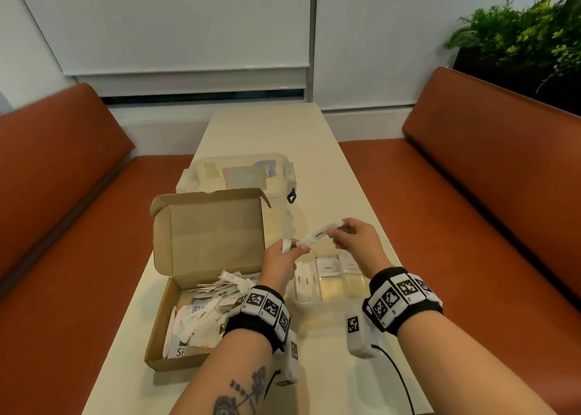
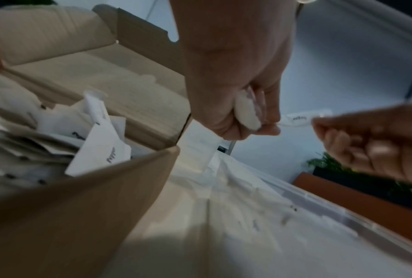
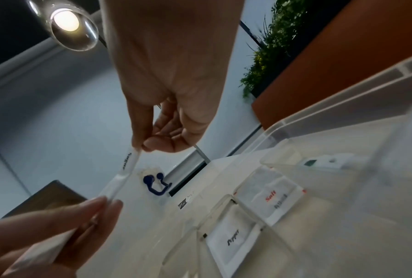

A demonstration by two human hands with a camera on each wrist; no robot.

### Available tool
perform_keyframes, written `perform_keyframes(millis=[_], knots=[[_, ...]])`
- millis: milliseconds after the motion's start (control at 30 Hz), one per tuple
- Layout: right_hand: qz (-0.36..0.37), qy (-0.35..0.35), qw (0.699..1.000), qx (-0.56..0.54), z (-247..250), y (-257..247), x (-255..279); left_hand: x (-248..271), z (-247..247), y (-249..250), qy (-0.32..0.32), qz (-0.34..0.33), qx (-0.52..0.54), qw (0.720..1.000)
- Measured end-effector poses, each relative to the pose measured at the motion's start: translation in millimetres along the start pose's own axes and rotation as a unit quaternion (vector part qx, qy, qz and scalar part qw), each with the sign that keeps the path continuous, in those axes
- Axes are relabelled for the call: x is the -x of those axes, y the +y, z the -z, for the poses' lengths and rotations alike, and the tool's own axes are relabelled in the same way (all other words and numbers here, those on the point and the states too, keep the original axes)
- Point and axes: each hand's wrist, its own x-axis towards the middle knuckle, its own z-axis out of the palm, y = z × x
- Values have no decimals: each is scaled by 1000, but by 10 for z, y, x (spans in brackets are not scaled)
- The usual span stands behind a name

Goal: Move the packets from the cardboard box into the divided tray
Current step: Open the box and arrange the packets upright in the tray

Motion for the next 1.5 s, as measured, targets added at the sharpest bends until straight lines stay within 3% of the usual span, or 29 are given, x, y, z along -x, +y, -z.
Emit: perform_keyframes(millis=[200, 333, 467, 567, 800, 1067, 1133, 1267, 1300, 1433, 1500], knots=[[-31, -13, 998, -49, -132, 24, -44, 3, -8, -82, -18, 1, -53, 998], [-49, -33, 991, 122, -205, 120, -102, -74, 25, -147, 73, -32, -86, 993], [-59, -86, 956, 273, -384, 247, -93, -129, 51, -204, 93, -27, -133, 986], [-32, -85, 912, 400, -484, 346, -86, -130, 71, -246, 84, -32, -185, 979], [-2, -112, 889, 444, -573, 445, -69, -141, 90, -246, 80, -39, -232, 969], [10, -189, 784, 591, -486, 320, -114, -141, 65, -212, 80, -22, -223, 971], [7, -194, 772, 605, -482, 327, -90, -149, 67, -223, 80, -22, -227, 970], [8, -195, 782, 592, -456, 322, -53, -147, 66, -232, 84, -32, -225, 970], [14, -185, 798, 574, -451, 316, -49, -152, 56, -240, 91, -34, -215, 972], [14, -67, 934, 350, -436, 231, 0, -85, -24, -111, 125, -48, -137, 982], [-30, -81, 975, 207, -413, 154, 46, -89, -72, -29, 104, -62, -73, 990]])
